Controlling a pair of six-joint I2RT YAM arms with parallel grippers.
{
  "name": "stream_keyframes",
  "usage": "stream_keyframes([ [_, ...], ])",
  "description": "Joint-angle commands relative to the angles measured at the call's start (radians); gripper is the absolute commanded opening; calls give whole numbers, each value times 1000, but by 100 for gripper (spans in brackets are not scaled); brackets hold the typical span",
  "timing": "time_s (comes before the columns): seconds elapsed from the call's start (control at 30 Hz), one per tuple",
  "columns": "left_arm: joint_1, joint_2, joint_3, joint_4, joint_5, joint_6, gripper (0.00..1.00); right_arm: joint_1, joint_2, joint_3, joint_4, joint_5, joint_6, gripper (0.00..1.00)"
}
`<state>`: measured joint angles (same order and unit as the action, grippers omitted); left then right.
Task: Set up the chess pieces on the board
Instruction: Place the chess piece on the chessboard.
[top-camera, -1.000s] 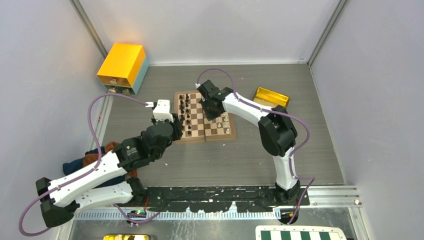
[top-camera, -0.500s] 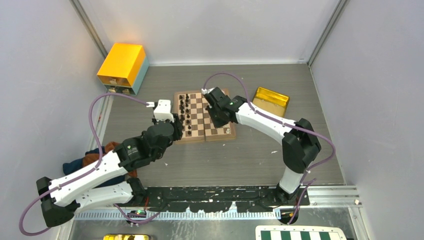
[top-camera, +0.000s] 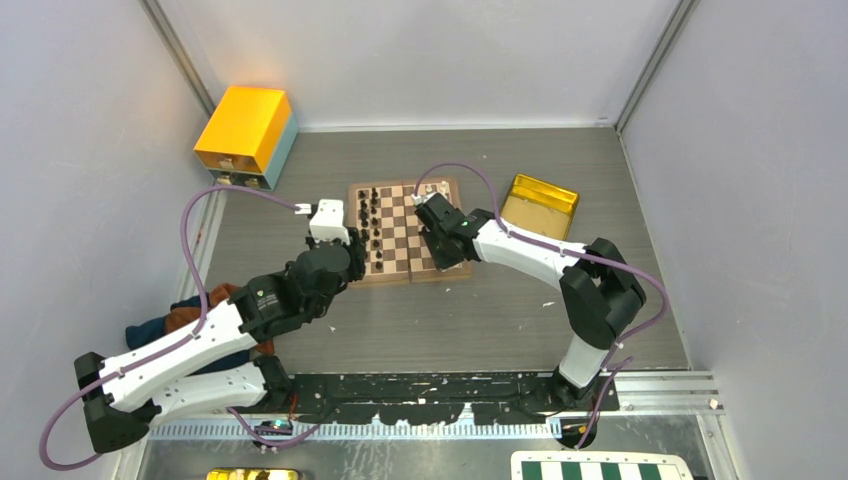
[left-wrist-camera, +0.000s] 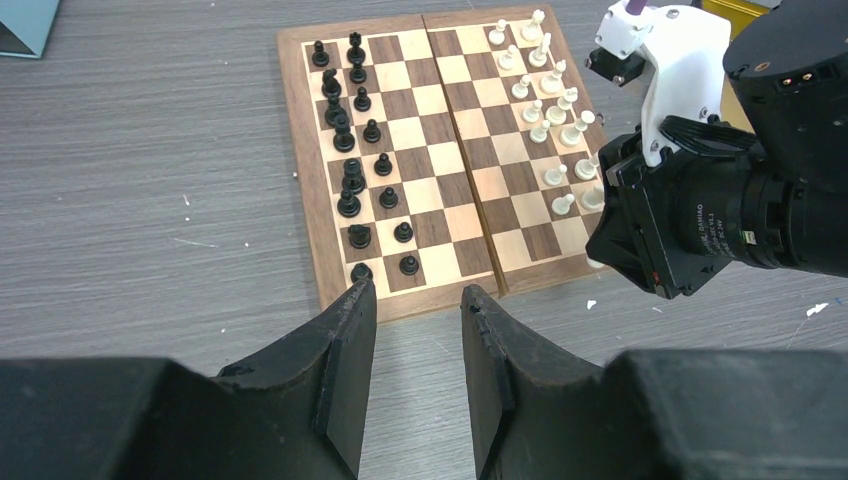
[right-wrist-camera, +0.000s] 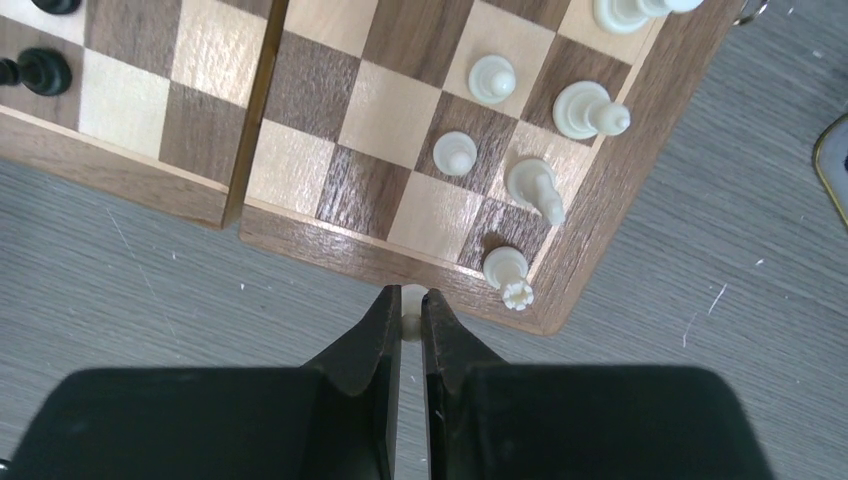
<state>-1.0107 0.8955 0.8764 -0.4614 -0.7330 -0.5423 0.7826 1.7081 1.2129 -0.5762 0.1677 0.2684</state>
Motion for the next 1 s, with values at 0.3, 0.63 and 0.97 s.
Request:
stream_keyframes([
  [0.3,-2,-3,27,33,-16,-2,38,2,-4,9,114,59,3,1],
  [0.63,-3,-1,26,36,-17,5,38,-15,26,4,132,50,7,1],
  [0.97,-3,-4,23,33,-18,8,38,-24,45,-6,151,43,11,1],
])
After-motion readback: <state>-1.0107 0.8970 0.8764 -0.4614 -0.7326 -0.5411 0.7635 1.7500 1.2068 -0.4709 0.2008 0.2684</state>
